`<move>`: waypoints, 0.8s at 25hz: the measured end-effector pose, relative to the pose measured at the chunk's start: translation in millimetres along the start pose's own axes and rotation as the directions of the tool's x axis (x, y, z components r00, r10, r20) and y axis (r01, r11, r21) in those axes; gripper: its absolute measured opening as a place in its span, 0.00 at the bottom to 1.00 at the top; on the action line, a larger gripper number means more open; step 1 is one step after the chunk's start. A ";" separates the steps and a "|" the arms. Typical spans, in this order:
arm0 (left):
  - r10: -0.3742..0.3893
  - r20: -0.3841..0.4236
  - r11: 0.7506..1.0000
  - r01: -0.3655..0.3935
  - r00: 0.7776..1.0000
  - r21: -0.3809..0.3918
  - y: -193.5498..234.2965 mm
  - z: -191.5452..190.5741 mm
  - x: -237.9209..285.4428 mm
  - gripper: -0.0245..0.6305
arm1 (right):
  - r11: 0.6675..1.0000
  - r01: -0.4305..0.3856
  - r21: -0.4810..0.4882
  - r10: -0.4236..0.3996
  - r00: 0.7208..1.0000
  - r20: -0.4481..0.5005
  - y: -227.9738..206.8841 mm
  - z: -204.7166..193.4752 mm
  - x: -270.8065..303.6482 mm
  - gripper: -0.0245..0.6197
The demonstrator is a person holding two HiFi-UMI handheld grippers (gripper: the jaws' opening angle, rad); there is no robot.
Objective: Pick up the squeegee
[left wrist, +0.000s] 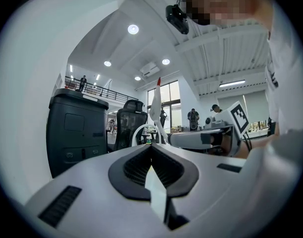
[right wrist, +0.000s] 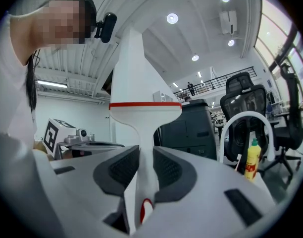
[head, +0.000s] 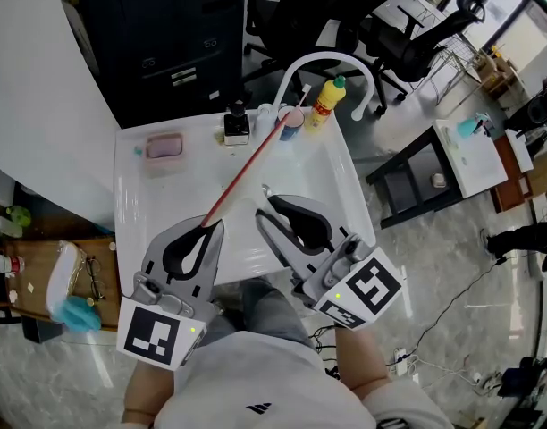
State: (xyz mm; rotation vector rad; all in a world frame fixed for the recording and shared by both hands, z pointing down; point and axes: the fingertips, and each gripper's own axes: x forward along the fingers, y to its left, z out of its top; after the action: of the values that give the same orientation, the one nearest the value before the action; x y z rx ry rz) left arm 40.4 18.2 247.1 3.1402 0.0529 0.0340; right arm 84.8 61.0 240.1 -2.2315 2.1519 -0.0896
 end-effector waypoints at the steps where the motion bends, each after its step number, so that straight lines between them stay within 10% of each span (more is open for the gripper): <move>1: 0.002 0.005 1.000 -0.002 1.000 0.000 0.3 1.4 0.2 0.06 | 1.000 -0.001 -0.001 0.001 1.000 0.001 -0.1 0.5 -0.1 0.19; 20: 0.003 -0.005 1.000 -0.004 1.000 -0.015 3.6 -2.2 -0.3 0.06 | 1.000 0.003 -0.011 -0.003 1.000 0.014 -1.1 3.3 2.3 0.19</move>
State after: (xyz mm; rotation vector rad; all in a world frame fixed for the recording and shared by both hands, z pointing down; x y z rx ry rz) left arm 40.1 14.6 249.3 3.1250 0.0469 0.0427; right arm 86.2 58.7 236.9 -2.2340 2.1479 -0.0627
